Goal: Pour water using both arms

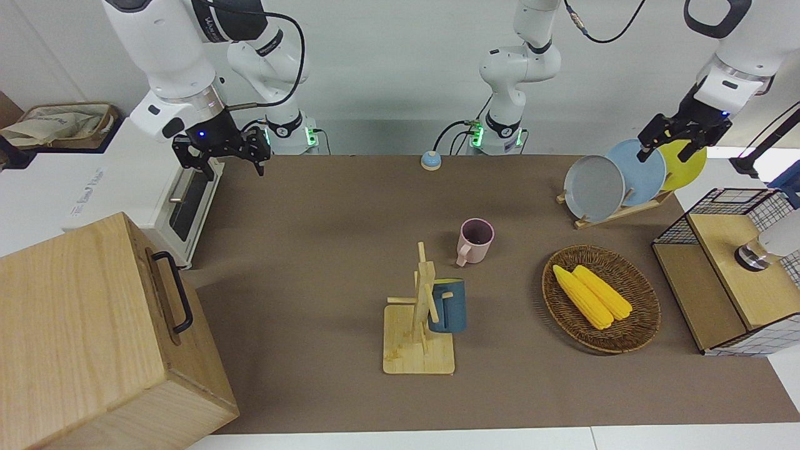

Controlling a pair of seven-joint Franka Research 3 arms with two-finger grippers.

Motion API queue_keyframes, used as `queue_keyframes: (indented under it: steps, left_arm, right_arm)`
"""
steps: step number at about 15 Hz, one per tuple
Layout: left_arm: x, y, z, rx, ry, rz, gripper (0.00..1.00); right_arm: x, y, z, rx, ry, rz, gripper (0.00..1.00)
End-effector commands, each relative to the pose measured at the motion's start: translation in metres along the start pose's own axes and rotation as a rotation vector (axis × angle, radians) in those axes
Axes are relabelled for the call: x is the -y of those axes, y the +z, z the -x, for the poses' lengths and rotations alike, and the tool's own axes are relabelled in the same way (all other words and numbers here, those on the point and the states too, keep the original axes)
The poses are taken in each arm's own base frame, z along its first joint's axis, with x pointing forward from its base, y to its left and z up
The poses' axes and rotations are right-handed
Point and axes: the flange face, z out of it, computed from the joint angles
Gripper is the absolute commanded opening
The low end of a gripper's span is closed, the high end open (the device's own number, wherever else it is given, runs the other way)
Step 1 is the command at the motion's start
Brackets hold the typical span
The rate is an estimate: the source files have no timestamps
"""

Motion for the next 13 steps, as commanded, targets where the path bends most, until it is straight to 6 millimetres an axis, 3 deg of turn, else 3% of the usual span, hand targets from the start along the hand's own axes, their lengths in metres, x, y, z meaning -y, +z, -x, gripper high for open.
queue_keyframes:
  steps: [1, 3, 5, 8, 13]
  left_arm:
    - [-0.052, 0.002, 0.009, 0.043, -0.013, -0.028, 1.0]
    - [-0.078, 0.0, 0.013, 0.048, -0.005, -0.029, 1.0]
    - [-0.091, -0.001, 0.018, 0.07, 0.012, -0.029, 1.0]
    - [-0.101, -0.002, 0.02, 0.081, 0.048, -0.06, 1.0]
    - [-0.103, -0.001, 0.019, 0.083, 0.068, -0.057, 1.0]
  right_arm:
    - [-0.002, -0.004, 0.004, -0.008, -0.002, -0.02, 0.992]
    - [-0.001, -0.004, 0.004, -0.006, -0.004, -0.021, 0.992]
    - [-0.002, -0.004, 0.004, -0.006, -0.002, -0.021, 0.992]
    - [-0.002, -0.004, 0.004, -0.006, -0.002, -0.021, 0.992]
    - [-0.001, -0.004, 0.004, -0.006, -0.004, -0.021, 0.992]
